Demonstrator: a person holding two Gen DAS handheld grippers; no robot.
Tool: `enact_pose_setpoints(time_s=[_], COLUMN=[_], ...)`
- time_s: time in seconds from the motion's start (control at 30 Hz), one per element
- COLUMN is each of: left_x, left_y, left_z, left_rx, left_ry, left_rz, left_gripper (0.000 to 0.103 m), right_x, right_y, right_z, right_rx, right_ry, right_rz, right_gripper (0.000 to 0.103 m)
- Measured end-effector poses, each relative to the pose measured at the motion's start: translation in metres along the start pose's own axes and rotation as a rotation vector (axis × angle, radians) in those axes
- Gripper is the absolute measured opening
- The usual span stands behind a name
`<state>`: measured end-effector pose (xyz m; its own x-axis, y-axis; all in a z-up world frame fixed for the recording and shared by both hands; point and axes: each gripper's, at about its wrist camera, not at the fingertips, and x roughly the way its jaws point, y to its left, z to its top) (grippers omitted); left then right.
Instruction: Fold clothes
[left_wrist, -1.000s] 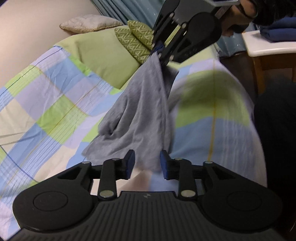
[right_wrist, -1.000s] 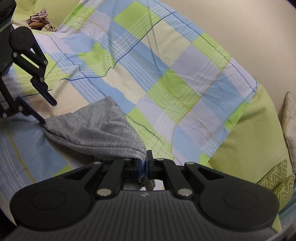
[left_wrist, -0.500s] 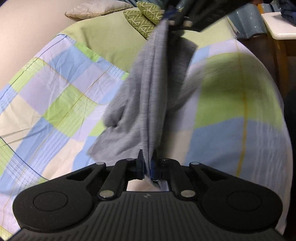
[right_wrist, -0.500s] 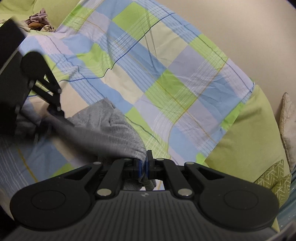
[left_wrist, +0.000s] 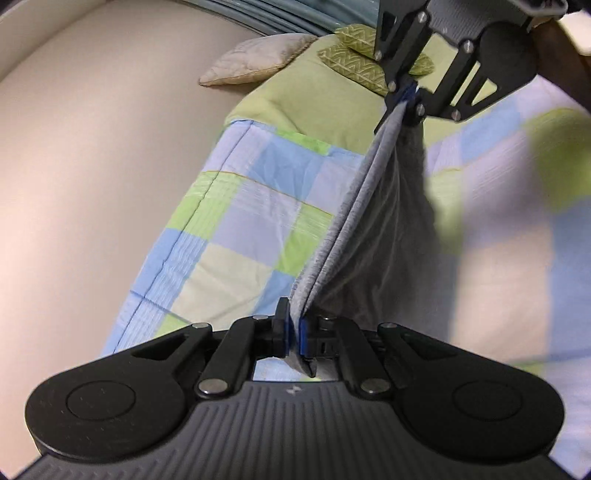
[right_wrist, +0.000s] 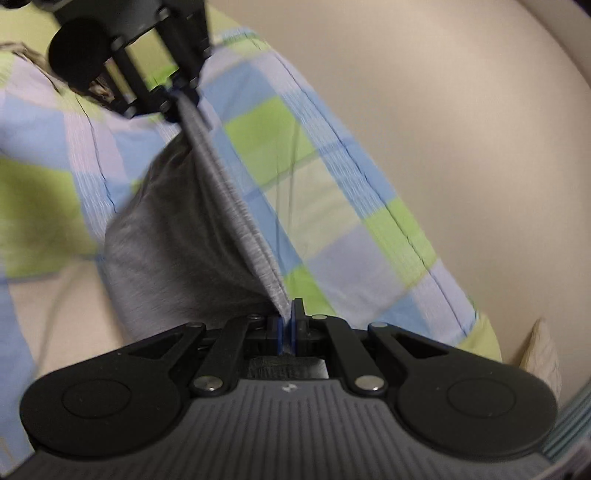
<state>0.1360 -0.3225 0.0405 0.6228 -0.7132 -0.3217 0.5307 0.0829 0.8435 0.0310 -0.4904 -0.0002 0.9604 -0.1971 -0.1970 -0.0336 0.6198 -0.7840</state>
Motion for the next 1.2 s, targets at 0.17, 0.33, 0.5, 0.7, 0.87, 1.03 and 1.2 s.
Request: enact_pose_setpoints(time_s=[0.17,0.33,0.5,0.7,0.87,1.03,1.2], left_x=[-0.046,-0.077,-0.093,-0.107,-0.080,-0.028,0.009], left_y=[-0.104,-0.171,-0.155,-0.114,-0.078,-0.068,-0.076], left_z=[-0.034,-0.055,-0.066,-0.087,-0.088,-0.076,-0.074], left_rx=[-0.075,-0.236,-0.394,-0.558,-0.637,-0.638,-0.593], left_ry=[0.130,0.203,0.206,0.168,0.130,0.089,0.098], left_rz=[-0.253,-0.361,-0.391,-0.369,-0.305,-0.312,-0.332], left_gripper=[0.004,0.004,0.005,0.011,0.011,0.013,0.014], right_x=[-0.037,-0.060,-0.078,-0.099,-0.094,-0.038,0.030], right_y=[0.086,0.147,0.137,0.104,0.076,0.046,0.042], right_z=[-0.019,-0.045,-0.050,-0.060,-0.058,-0.059,-0.070], right_rx=[0.025,0.092,0.190,0.330,0.488,0.729,0.786], right_ry=[0.061,0.179,0.233,0.251,0.203,0.181,0.241], right_rz=[0.178,0.316,0.318,0.287,0.273,0.353,0.414], right_gripper=[0.001,0.002,0.008,0.008,0.008,0.012,0.013])
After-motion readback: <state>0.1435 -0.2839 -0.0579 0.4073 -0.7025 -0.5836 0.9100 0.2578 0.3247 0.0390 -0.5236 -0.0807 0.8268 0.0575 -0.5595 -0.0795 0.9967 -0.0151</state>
